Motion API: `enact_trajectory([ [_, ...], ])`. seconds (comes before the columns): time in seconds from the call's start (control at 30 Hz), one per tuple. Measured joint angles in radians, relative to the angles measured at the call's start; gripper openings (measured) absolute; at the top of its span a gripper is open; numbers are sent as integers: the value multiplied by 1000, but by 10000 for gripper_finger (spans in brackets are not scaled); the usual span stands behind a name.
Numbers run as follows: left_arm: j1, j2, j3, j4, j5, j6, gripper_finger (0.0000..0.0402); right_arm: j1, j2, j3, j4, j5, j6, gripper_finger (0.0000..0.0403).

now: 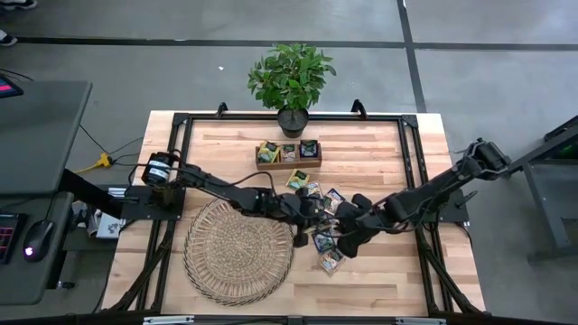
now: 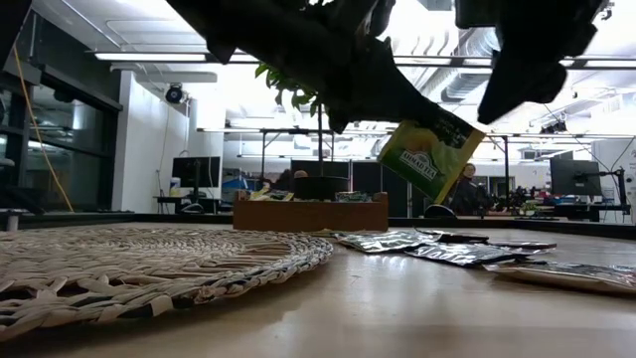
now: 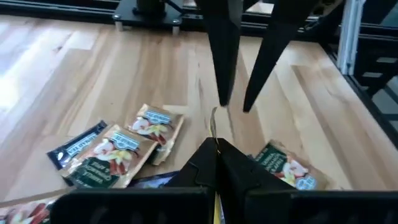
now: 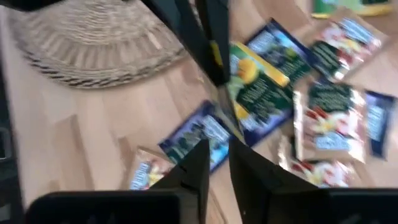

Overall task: Pick & Place Tea
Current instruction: Put the yellow tea bag into the left section of the wooden organizer

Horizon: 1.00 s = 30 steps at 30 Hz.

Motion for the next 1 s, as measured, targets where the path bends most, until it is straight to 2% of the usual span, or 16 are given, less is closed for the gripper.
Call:
enact_trajectory([
  [0.17, 32, 0, 0, -1, -5, -9, 0, 50, -8, 0, -106, 59, 107, 89],
  [0.37, 92, -61, -56, 40, -11, -19, 0, 142, -9, 0, -213, 159, 248, 94],
  [0.47, 128, -124, -155, 67, -18, -26, 0, 184, -9, 0, -252, 195, 307, 95],
  [0.77, 242, -373, -510, 359, -82, -55, 0, 223, -9, -1, -255, 215, 341, 95],
  [0.9, 307, -440, -604, 467, -80, -75, 0, 203, -9, -1, -236, 229, 337, 95],
  [1.0, 366, -466, -651, 497, -40, -79, 0, 175, -9, -1, -207, 230, 335, 95],
])
